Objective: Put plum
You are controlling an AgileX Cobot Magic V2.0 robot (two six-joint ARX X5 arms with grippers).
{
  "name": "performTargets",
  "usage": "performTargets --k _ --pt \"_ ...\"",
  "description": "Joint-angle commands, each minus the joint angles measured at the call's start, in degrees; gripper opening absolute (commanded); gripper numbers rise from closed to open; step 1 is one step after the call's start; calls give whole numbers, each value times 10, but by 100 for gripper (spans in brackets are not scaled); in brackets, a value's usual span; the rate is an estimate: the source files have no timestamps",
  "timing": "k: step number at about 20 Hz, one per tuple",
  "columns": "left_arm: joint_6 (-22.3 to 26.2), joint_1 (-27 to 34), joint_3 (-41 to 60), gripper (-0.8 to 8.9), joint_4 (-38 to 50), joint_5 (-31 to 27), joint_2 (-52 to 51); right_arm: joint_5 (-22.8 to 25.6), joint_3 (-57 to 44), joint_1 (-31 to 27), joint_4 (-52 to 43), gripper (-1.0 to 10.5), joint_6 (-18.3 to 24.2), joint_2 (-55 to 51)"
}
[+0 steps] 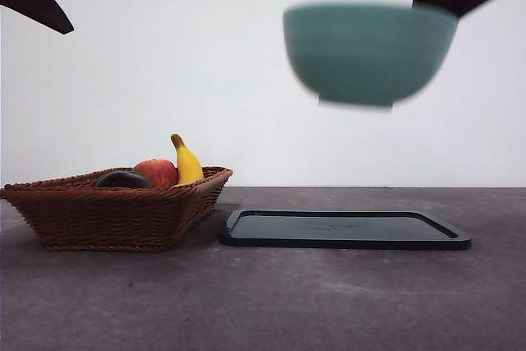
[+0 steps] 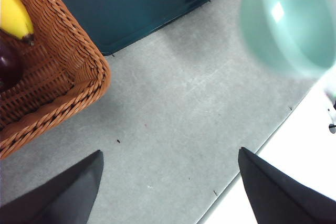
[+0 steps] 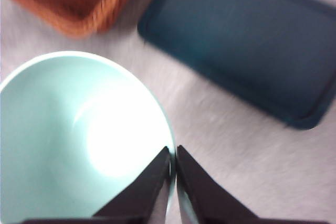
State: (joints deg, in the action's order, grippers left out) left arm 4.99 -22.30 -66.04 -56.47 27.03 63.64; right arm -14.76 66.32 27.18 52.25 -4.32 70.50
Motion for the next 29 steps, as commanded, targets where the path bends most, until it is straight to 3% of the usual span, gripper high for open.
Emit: performTargets --k 1,11,20,24,29 --pt "0 -3 -11 405 3 3 5 -1 -38 19 -40 12 -17 5" --pt "1 -3 -11 405 3 3 5 4 -172 49 -182 12 -47 45" --pt "0 -3 -11 405 3 3 4 22 -184 53 -201 19 -47 77" --pt "1 -3 -11 405 3 3 4 22 -182 53 -201 242 -56 77" --pt "0 -3 -11 405 3 3 4 36 -152 53 -193 253 -62 32"
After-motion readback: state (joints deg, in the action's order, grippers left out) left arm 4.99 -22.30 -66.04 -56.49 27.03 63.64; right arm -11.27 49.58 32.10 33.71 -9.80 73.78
